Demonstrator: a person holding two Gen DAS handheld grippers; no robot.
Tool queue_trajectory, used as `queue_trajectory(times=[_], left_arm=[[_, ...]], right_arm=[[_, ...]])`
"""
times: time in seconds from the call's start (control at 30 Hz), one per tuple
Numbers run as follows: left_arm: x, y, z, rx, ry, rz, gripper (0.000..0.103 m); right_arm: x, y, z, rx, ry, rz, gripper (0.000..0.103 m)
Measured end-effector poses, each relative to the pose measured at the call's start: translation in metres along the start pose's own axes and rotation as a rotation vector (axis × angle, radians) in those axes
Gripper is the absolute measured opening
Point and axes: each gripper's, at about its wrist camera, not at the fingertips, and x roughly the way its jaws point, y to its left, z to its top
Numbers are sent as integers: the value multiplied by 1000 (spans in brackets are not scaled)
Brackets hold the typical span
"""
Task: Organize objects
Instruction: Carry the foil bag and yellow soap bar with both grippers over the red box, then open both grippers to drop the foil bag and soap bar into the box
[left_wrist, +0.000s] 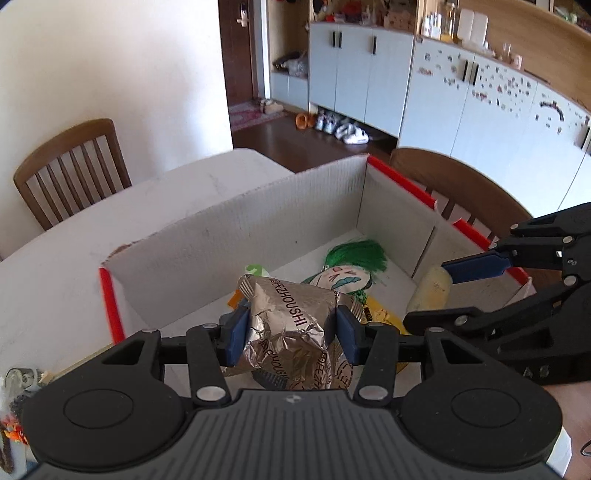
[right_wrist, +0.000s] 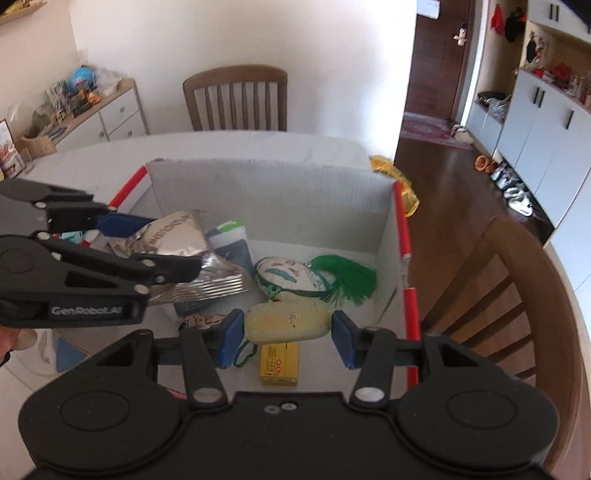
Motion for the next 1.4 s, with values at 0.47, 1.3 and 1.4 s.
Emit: queue_trajectory(times=[0.47, 1.3, 1.4], left_arm=[[36, 3, 8, 65, 129, 3, 49], [22, 7, 6, 17, 109, -25, 61], [12, 9, 5, 11, 87, -20, 61]], right_arm=[[33, 2, 1, -54, 81, 20, 50], [28, -1, -6, 5, 68, 27, 57], [19, -4, -7, 23, 52, 37, 57]])
